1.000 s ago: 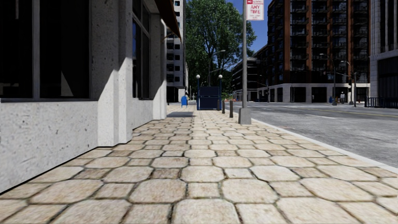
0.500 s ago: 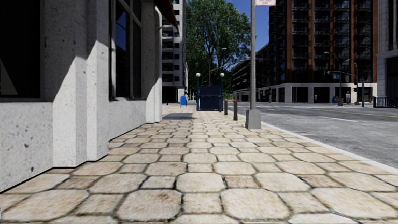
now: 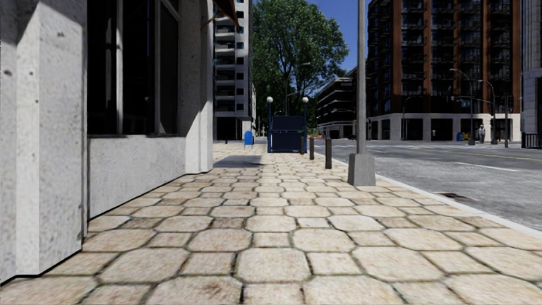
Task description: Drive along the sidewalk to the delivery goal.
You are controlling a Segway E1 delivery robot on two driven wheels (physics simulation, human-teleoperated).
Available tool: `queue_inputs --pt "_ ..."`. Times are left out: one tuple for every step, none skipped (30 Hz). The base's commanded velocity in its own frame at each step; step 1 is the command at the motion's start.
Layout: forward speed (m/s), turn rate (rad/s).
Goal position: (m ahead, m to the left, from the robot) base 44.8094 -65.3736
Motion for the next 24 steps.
queue_inputs --pt "2.00 0.00" --pt "2.00 0.00" --pt "2.00 0.00" --pt "2.00 0.00" --pt "2.00 0.00" --pt "2.00 0.00" --pt "2.00 0.00" --pt "2.00 0.00" --pt "2.00 0.00" --pt "2.00 0.00" --pt "2.00 0.00" --pt "2.00 0.00" --pt "2.00 0.00" --pt "2.00 0.00" --pt "2.00 0.00" --pt "2.00 0.00" --pt "2.00 0.00" --pt "2.00 0.00" --pt "2.00 0.00" --pt "2.00 0.00" --pt "2.00 0.00" --pt "2.00 0.00" --pt "2.00 0.00" --pt "2.00 0.00"
